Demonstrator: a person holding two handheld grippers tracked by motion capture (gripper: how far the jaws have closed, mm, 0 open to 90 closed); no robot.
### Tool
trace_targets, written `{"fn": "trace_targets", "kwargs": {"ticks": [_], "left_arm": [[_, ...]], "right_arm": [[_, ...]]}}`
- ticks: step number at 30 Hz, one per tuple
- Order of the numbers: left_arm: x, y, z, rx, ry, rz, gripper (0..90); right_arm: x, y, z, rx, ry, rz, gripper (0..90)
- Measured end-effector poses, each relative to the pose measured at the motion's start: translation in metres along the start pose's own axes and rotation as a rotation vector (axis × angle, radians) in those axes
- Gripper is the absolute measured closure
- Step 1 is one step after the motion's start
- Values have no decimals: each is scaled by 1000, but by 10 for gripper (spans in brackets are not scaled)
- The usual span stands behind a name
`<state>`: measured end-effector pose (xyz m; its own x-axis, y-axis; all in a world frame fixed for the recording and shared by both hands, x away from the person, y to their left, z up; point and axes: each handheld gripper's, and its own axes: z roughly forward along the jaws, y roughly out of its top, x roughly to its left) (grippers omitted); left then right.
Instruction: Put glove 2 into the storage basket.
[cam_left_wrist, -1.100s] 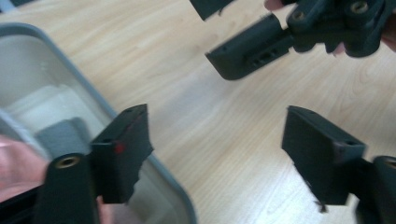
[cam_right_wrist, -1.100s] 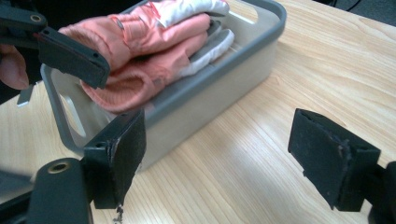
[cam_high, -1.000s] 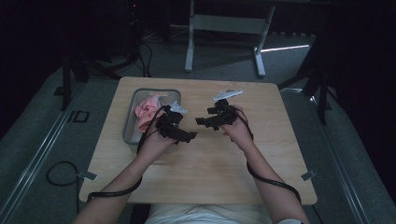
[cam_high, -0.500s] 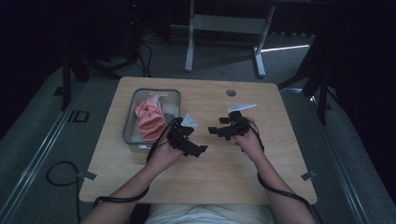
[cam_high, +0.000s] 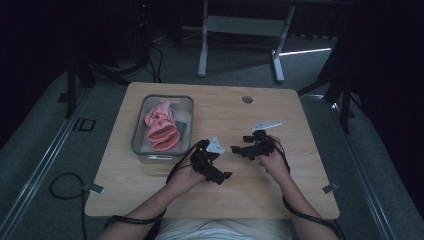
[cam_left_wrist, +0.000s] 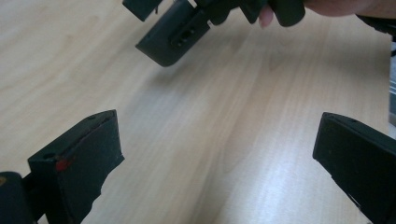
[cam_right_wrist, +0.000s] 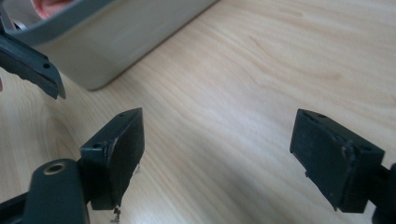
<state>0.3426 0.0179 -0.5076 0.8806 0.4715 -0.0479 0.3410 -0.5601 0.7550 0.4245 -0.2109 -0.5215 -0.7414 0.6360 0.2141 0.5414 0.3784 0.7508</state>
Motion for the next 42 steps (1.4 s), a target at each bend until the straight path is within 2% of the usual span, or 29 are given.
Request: {"fn": "trace_targets", "kwargs": {"ticks": [4,7,10,12,16,18,22,25,27,30,42], "left_arm": [[-7,-7,7,6,-14,30,9],[-11,-12,13,18,-42,43,9],[-15,-18,18,8,-65,61,9],[-17,-21,22,2,-79,74,9],[-19,-26,28,-1,-70,81,9],[-20,-29,31,-6,-70,82,9],[-21,-34,36,12,-62,97,9],[-21,-38,38,0,-64,81,9],[-21,-40,39,-4,-60,72,9],[-21,-41,38,-7,-65,79,9],[-23,-45,38,-18,-58,91,8]], "right_arm": [[0,-9,-5,-2,-22,-7,159],[-2,-18,-7,-7,-37,-30,159],[-3,-26,-8,8,-65,-52,159],[-5,-32,-8,13,-68,-48,159],[-6,-42,-9,21,-65,-43,157],[-5,-47,-9,29,-77,-59,157],[-6,-54,-10,24,-88,-60,155],[-8,-59,-10,21,-97,-61,145],[-10,-61,-10,21,-107,-61,145],[-11,-63,-9,26,-129,-70,145],[-8,-64,-10,15,-160,-94,143]]}}
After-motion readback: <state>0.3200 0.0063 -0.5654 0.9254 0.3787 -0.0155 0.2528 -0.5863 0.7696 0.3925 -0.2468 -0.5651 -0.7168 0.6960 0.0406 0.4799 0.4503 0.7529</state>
